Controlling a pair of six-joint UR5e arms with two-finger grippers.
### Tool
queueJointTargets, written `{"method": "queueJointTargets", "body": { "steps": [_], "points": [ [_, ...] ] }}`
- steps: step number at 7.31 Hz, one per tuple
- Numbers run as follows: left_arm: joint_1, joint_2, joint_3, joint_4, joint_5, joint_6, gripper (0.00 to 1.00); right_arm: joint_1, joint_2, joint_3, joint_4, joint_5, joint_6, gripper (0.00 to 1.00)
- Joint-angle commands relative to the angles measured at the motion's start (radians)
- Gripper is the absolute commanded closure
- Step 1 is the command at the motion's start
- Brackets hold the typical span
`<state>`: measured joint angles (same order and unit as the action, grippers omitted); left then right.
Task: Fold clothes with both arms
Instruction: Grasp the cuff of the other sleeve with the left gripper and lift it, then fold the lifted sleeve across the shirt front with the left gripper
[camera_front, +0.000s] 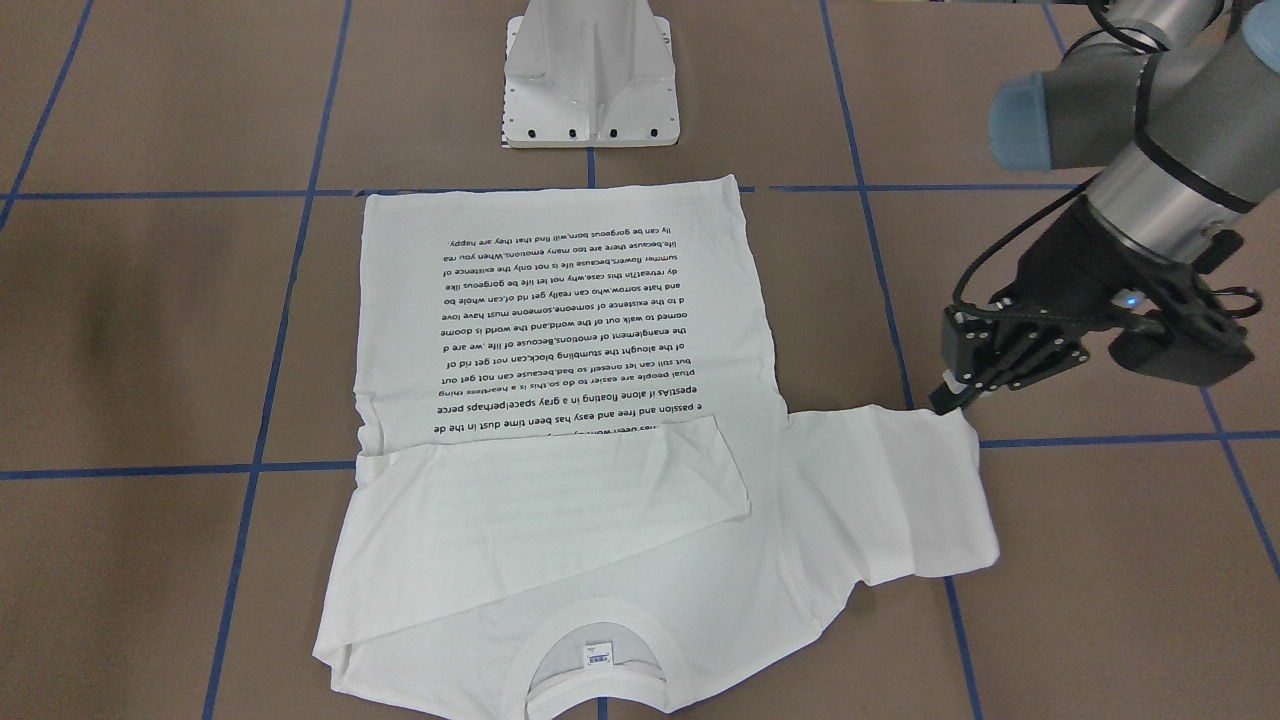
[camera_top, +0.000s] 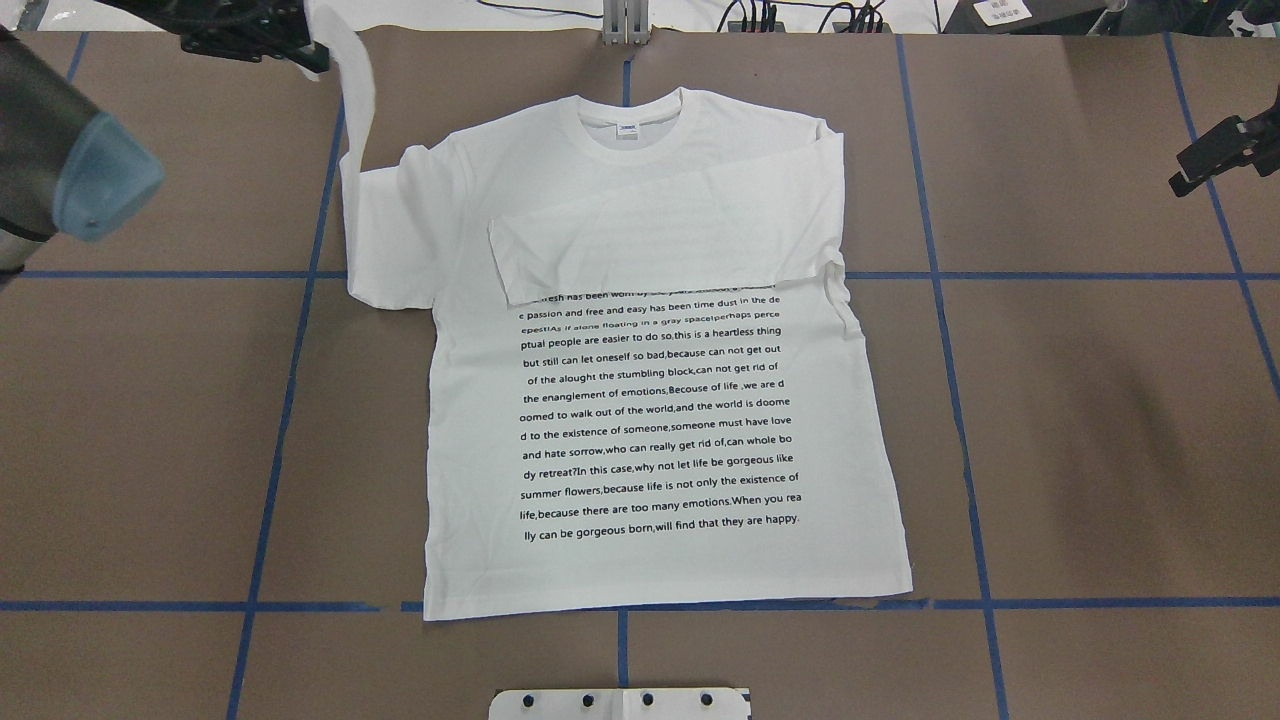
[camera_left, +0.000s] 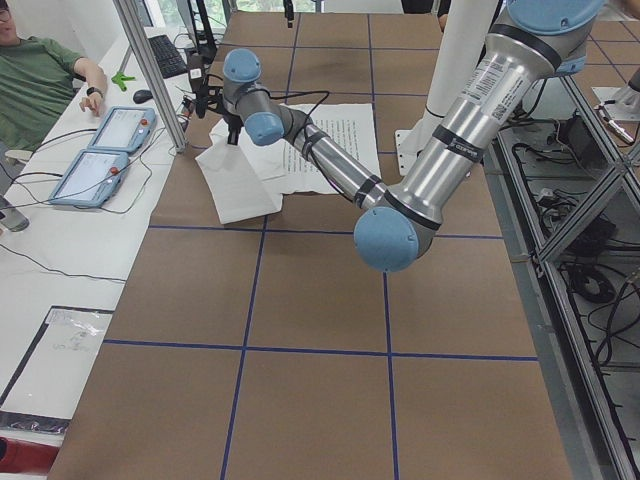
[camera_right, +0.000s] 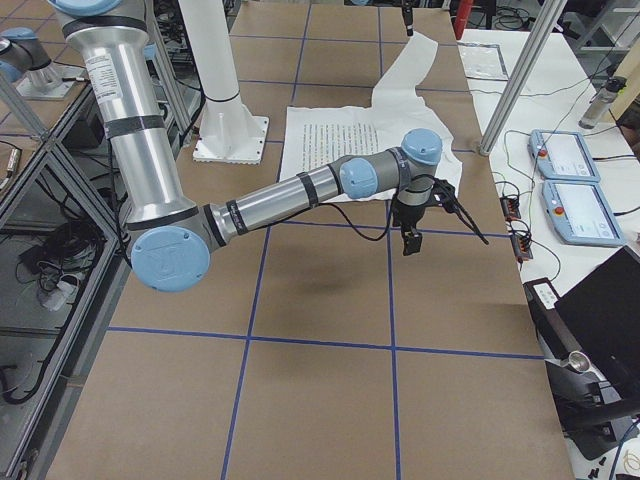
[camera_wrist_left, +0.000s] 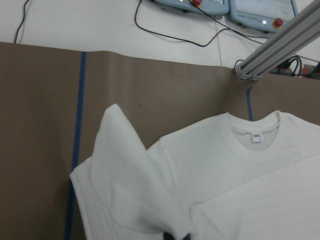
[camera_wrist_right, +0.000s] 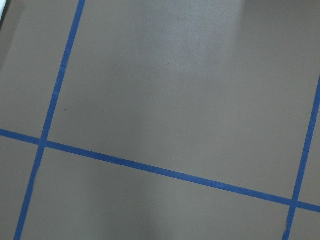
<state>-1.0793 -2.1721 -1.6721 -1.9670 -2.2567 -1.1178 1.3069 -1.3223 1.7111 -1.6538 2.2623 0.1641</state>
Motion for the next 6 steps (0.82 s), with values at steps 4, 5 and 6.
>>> {"method": "queueJointTargets", "body": {
  "steps": [4,5,6],
  "points": [
    [0.218,-0.176,0.037,-0.006,0.188,-0.206,1.00,0.000,-0.001,-0.001,-0.001,0.019,0.000,0.00],
    [0.267,-0.205,0.063,-0.006,0.245,-0.221,1.00,0.000,-0.001,-0.001,-0.001,0.020,0.000,0.00],
    [0.303,-0.240,0.098,-0.009,0.270,-0.246,1.00,0.000,-0.001,-0.001,-0.003,0.020,0.000,0.00]
  ]
}}
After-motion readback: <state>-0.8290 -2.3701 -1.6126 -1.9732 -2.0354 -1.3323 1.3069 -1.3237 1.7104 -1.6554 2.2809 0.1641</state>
